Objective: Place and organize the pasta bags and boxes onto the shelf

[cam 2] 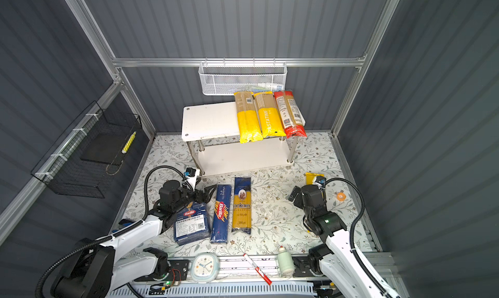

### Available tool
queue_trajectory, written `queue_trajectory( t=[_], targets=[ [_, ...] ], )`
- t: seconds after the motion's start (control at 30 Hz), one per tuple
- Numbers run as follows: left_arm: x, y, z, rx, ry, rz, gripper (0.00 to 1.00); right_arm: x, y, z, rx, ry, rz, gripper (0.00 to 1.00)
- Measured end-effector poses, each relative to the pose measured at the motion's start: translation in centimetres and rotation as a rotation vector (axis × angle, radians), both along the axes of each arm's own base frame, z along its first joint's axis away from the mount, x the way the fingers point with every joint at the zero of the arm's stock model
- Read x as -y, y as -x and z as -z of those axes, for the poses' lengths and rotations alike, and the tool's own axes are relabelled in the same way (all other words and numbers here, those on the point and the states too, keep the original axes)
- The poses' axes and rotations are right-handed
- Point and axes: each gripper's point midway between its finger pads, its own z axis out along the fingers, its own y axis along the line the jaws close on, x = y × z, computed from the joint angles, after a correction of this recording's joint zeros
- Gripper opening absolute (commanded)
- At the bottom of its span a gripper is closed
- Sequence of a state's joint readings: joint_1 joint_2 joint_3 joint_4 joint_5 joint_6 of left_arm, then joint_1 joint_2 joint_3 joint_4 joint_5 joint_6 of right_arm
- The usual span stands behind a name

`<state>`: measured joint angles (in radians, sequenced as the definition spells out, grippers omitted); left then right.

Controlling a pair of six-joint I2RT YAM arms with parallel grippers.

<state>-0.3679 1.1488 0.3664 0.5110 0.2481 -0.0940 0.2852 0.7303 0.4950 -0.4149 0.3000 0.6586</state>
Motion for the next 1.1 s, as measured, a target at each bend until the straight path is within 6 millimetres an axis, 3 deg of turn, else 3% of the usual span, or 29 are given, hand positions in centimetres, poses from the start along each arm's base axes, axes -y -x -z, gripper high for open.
queue_trajectory(
  t=[0.2,0.5,0.6,0.87,1.1],
  targets=[
    [0.2,0.1,0.0,-0.001,0.004,0.01,0.99,2.8,-1.4,2.5,-0.11,-0.055,0.116,0.99],
    [0.3,0.1,0.1,-0.007,0.009,0.015,0.99,7.6,-3.3,2.8,-0.067,-0.182,0.272,0.99],
    [0.3,0.1,0.4,-0.016,0.007,0.015,0.99,8.3,-4.0,3.5,-0.068,-0.224,0.287,0.99],
    [0.3,0.1,0.2,-0.011,0.01,0.017,0.99,9.2,-4.8,7.7,-0.162,-0.339,0.312,0.99],
    [0.3,0.1,0.2,-0.011,0.01,0.017,0.99,8.8,-6.3,8.3,-0.155,-0.391,0.275,0.99]
  ],
)
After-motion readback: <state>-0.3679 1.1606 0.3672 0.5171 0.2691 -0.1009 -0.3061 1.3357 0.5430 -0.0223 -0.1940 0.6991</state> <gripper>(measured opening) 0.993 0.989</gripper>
